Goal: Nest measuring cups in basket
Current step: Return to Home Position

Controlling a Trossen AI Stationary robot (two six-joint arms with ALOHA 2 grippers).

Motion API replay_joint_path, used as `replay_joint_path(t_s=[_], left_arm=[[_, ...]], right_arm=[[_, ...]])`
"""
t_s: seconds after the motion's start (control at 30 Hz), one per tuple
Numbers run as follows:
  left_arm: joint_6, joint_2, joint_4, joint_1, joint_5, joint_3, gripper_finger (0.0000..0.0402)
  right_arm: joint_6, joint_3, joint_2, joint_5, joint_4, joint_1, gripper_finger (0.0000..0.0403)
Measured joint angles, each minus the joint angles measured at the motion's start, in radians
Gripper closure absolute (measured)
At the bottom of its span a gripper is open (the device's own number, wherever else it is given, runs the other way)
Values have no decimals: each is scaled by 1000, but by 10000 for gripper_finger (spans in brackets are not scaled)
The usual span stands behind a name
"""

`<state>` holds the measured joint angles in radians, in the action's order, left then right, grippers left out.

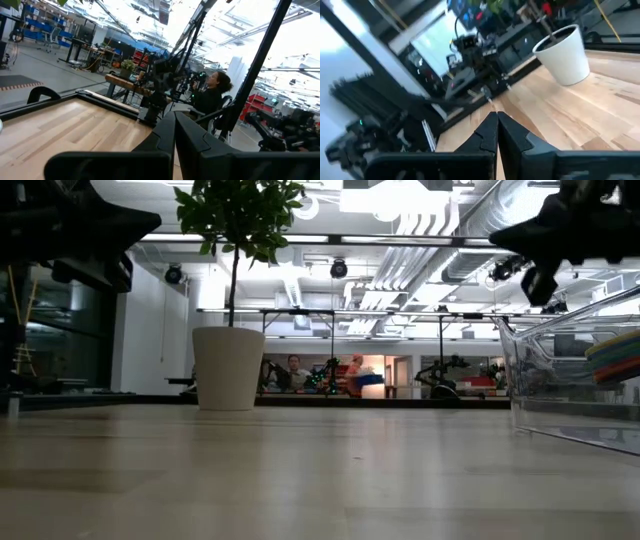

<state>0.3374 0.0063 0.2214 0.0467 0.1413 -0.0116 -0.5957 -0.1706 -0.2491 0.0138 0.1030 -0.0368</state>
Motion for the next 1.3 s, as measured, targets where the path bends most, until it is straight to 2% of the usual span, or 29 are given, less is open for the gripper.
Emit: replay_joint_path(t_s=[0.17,0.27,0.73,0.97,1.3], left_arm=[[0,0,0,0,0,0,402],[0,0,0,0,0,0,402],[0,0,-17,0,0,0,402],[0,0,-17,0,0,0,402],[0,0,-18,0,0,0,402]], right_arm=[[-24,131,179,19,97,0,403],[23,160,250,26,61,0,403],[109,160,239,45,-78,0,403],[231,160,203,38,-84,0,403],[231,160,198,38,-85,0,403]])
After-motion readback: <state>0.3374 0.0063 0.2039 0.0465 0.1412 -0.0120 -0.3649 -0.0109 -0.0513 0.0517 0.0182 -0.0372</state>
